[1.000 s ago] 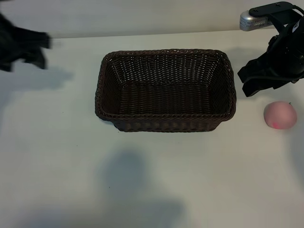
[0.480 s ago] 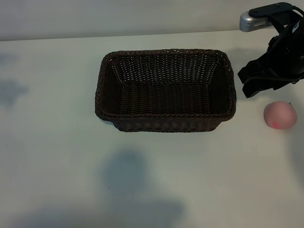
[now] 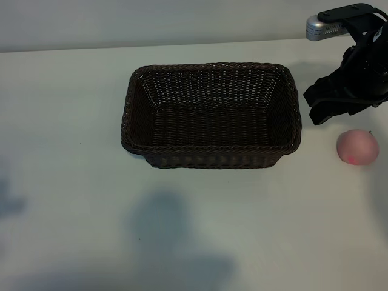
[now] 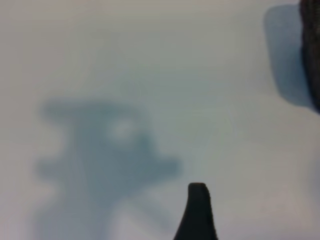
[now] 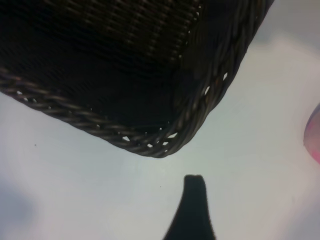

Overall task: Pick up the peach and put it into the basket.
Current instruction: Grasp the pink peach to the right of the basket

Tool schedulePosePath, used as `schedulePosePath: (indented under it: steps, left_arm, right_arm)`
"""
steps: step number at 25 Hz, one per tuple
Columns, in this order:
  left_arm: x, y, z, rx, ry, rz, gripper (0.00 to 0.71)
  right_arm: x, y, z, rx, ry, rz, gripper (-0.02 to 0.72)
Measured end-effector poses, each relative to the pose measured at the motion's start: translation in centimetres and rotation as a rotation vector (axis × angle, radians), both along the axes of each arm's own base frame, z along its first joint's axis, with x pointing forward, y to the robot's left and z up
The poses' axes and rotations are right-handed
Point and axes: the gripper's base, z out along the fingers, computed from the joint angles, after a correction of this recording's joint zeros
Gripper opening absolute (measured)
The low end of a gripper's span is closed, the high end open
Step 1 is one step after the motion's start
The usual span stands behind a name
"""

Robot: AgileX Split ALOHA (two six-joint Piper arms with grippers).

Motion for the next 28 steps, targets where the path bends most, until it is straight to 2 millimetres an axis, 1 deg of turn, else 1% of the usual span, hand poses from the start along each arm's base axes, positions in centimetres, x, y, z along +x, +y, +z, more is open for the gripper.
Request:
schedulePosePath:
  steps: [3,7,9,12,15,18,23,28]
  left_arm:
    - [-2.1,-0.1,-1.8,-0.010,-0.043,0.035,0.594]
    - [-3.7,-0.5,-4.8,-0.037,-0.082,0.046,0.594]
    - [-4.0,-0.5,-6.4,-0.042,-0.086,0.047,0.594]
    - [-3.8,-0.5,-8.8,-0.047,-0.060,0.050,0.594]
    - [-3.4,-0.5,-10.5,-0.052,-0.021,0.052,0.593]
    - [-3.3,-0.4,-11.2,-0.050,0.004,0.048,0.593]
    - [-3.7,-0.5,-11.4,-0.036,-0.002,0.003,0.593]
    - [-3.8,-0.6,-11.4,-0.034,-0.006,-0.004,0.593]
  right_arm:
    - [0.0,0.0,0.0,0.000,0.001,0.000,0.595]
    - [0.0,0.0,0.0,0.000,0.001,0.000,0.595]
    - [0.0,0.0,0.0,0.000,0.001,0.000,0.595]
    - [0.0,0.0,0.0,0.000,0.001,0.000,0.595]
    - [0.0,0.0,0.0,0.000,0.001,0.000,0.595]
    - [0.0,0.0,0.0,0.000,0.001,0.000,0.595]
    - [0.0,0.0,0.0,0.000,0.001,0.000,0.595]
    - [0.0,0.0,0.0,0.000,0.000,0.001,0.595]
